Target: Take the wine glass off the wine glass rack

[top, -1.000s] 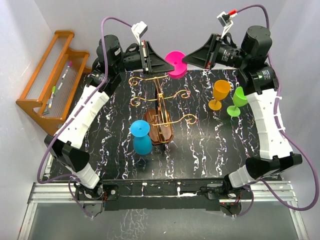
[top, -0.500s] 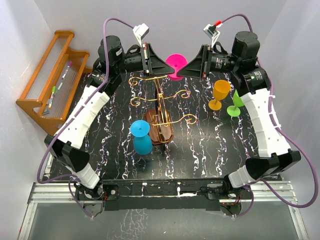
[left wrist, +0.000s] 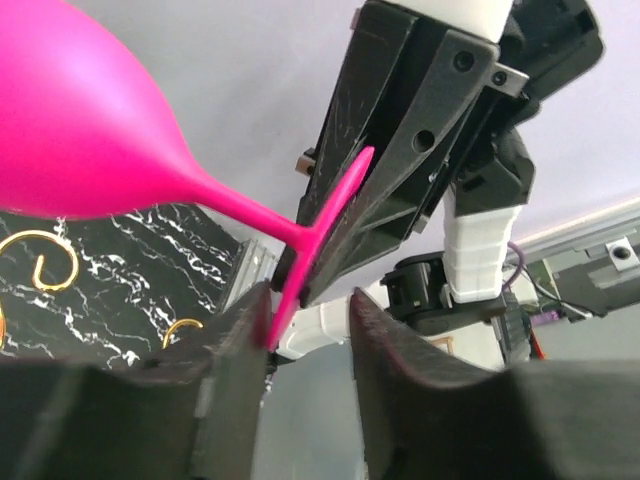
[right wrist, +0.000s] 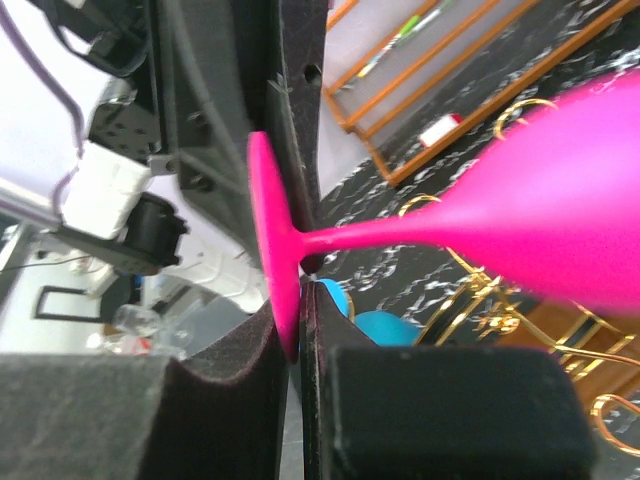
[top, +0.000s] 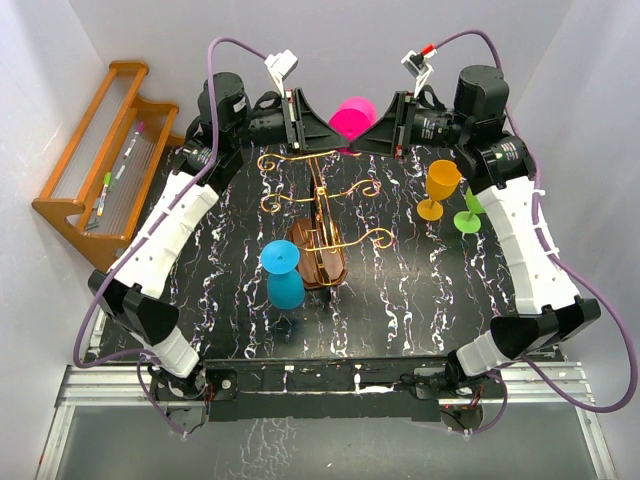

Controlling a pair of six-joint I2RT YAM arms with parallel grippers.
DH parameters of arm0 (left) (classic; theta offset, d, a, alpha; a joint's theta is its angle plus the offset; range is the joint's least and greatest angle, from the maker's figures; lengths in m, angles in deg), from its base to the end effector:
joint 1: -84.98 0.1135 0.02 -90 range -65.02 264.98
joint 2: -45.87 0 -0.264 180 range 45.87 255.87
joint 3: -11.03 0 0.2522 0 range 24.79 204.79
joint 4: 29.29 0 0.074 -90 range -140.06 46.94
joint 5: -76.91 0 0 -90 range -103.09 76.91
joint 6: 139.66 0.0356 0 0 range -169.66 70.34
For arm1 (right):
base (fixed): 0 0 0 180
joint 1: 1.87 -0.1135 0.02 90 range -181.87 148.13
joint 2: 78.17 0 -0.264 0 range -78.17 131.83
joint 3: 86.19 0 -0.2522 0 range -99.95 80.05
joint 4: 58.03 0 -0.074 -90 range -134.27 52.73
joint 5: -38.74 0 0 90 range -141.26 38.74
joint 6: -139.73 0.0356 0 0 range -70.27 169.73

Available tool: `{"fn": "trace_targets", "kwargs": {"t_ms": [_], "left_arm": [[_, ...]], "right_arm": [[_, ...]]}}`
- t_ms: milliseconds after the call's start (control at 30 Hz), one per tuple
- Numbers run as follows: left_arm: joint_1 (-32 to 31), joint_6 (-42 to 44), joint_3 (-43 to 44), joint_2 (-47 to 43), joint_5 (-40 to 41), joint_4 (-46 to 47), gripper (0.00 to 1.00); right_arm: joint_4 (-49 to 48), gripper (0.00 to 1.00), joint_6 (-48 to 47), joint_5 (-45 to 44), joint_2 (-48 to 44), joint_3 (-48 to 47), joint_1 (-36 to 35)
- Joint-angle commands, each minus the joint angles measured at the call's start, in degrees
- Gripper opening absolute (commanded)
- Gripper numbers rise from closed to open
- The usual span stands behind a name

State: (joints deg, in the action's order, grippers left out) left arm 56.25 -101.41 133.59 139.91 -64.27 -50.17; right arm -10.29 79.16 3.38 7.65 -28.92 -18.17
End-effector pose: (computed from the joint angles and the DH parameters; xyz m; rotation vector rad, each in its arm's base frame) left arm 0.2985 -0.1953 0.5101 0.5221 1.6880 -1.7110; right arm 0.2753 0.1108 0.5105 -0.5409 1.8188 1.3912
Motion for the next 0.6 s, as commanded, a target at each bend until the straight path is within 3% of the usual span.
{"fn": "trace_targets", "kwargs": {"t_ms": [0, 167, 333, 567], "left_arm": [[-0.7, 2.6, 2.6, -4.1, 3.8, -6.8, 0.41], [-0.7, 4.3, 6.2, -4.8, 7.2, -13.1, 0.47], [-0.7, 0.8, 5.4, -5.8, 10.3, -15.4, 0.47], [-0.7, -10.2, 0.7, -7.4, 10.4, -9.7, 0.46]], "right_arm": [[1.1, 0.08, -10.3, -12.1, -3.5, -0.4, -0.5], [-1.9, 0.08, -20.7, -25.1, -9.9, 6.9, -0.6], [-13.0, 0.08, -32.6, -39.0, -18.0, 19.0, -1.2], [-31.8, 0.08, -52.0, -44.0, -27.5, 36.3, -5.8]]}}
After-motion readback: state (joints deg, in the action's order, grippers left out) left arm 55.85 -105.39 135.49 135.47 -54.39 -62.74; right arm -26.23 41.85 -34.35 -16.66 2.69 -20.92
